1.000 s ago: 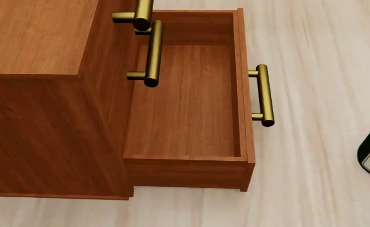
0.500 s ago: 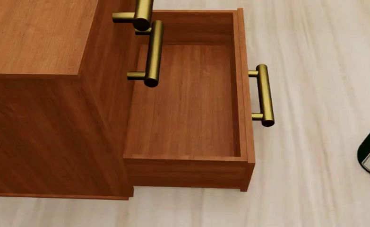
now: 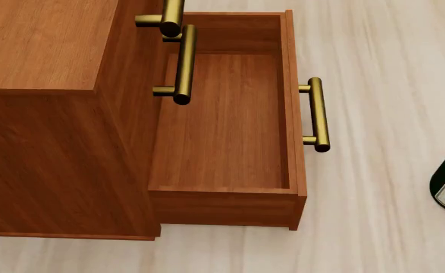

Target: Put the bowl in the bottom drawer of the cabinet.

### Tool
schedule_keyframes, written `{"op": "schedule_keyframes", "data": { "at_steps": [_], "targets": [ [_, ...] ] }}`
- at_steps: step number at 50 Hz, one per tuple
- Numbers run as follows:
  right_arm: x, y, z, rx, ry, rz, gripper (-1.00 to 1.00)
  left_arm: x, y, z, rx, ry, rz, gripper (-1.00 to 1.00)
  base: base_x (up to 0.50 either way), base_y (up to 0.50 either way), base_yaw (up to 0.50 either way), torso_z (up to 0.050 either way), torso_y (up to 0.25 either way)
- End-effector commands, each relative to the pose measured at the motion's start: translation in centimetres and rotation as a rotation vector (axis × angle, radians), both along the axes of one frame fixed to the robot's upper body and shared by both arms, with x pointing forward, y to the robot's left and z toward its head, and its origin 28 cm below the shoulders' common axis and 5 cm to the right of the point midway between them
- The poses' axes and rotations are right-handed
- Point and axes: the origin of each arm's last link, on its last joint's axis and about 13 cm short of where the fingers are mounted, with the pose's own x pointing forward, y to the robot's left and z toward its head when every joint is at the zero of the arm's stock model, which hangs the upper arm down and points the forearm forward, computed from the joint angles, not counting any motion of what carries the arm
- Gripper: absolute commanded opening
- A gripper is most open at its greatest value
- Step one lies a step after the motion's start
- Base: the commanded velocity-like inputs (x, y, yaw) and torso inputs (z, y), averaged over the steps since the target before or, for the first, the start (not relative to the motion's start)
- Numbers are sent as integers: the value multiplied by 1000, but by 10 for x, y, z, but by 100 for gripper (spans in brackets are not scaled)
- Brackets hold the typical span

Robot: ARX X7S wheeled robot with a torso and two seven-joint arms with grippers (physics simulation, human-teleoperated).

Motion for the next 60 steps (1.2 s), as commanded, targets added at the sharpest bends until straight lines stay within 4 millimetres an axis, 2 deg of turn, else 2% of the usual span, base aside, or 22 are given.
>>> {"op": "schedule_keyframes", "data": {
  "at_steps": [1,24,43,60],
  "targets": [
    [6,0,-7,12,18,2,100,1,1,-1,0,0,3,100,0,0,0,0,0],
    [13,0,-17,39,30,0,100,2,-2,2,7,5,0,100,0,0,0,0,0],
    [8,-5,-27,70,37,-27,100,1,-3,3,9,4,-2,100,0,0,0,0,0],
    [8,-5,-28,69,29,-39,100,1,-2,2,10,7,-1,100,0,0,0,0,0]
  ]
}}
